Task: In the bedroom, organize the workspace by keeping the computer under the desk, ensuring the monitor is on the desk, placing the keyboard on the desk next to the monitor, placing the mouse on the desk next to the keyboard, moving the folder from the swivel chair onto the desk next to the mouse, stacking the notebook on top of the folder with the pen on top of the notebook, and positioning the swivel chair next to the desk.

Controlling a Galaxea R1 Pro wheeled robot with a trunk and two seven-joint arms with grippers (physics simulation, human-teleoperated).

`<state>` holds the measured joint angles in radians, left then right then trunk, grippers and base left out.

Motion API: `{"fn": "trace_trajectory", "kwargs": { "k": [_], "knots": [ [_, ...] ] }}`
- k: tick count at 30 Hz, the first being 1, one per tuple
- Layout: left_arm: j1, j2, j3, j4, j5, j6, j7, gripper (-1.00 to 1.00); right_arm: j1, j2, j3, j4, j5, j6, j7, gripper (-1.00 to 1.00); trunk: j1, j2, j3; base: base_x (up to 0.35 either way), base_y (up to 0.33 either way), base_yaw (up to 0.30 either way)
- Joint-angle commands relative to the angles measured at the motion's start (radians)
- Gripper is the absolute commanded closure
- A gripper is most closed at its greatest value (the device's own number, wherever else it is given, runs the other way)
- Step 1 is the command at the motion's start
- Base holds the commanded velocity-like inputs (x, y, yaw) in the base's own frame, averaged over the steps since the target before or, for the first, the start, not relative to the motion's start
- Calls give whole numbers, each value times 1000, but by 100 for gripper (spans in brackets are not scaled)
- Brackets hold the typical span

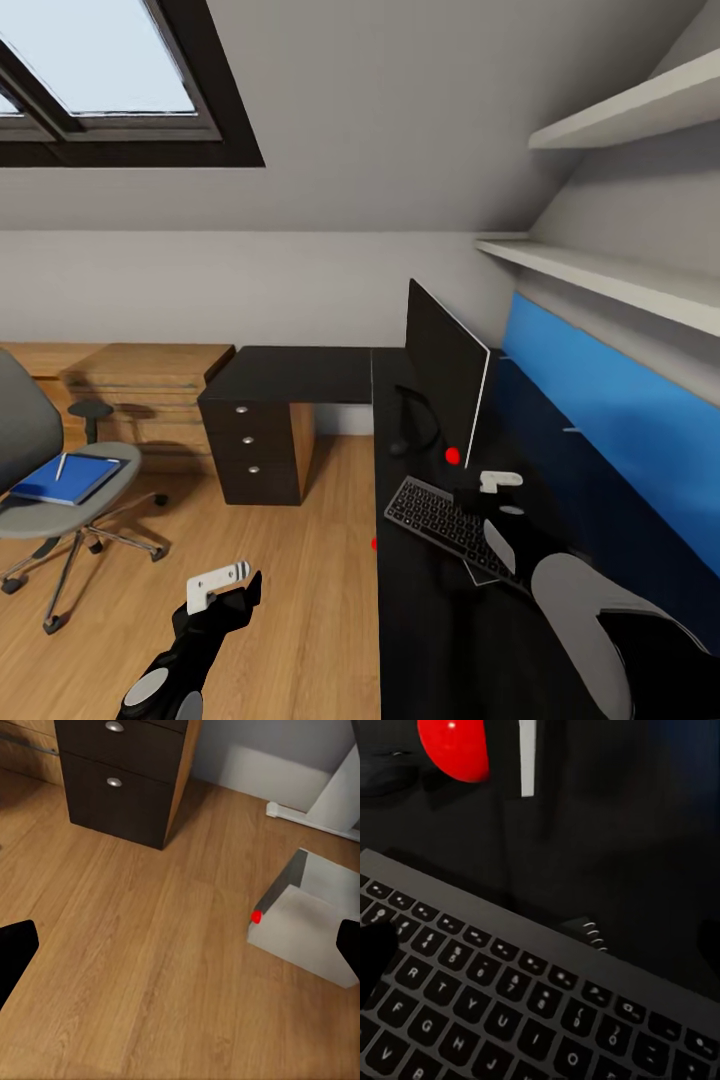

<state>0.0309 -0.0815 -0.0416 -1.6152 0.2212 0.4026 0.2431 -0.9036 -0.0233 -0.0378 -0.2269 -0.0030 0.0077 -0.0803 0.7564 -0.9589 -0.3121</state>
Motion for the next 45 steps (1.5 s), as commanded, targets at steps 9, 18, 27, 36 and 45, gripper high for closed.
{"fn": "trace_trajectory", "kwargs": {
  "k": [9,18,27,36,45],
  "knots": [
    [0,0,-1,-2,10,2,9,-100,0,0,-4,0,0,-15,-2,-100,35,-64,-29,0,0,0],
    [0,0,-1,-2,10,2,9,-100,0,0,-4,0,0,-15,-3,-100,69,-127,-58,0,0,0],
    [0,0,-1,-2,9,2,9,-100,0,-2,-4,0,0,-14,-4,-100,104,-190,-86,0,0,0],
    [0,0,-1,-2,9,2,9,-100,0,-9,-4,-1,-2,-13,0,-100,138,-253,-114,0,0,0],
    [0,0,-1,-2,9,2,9,-100,0,-16,-4,0,-4,-10,2,-100,173,-316,-142,0,0,0]
  ]
}}
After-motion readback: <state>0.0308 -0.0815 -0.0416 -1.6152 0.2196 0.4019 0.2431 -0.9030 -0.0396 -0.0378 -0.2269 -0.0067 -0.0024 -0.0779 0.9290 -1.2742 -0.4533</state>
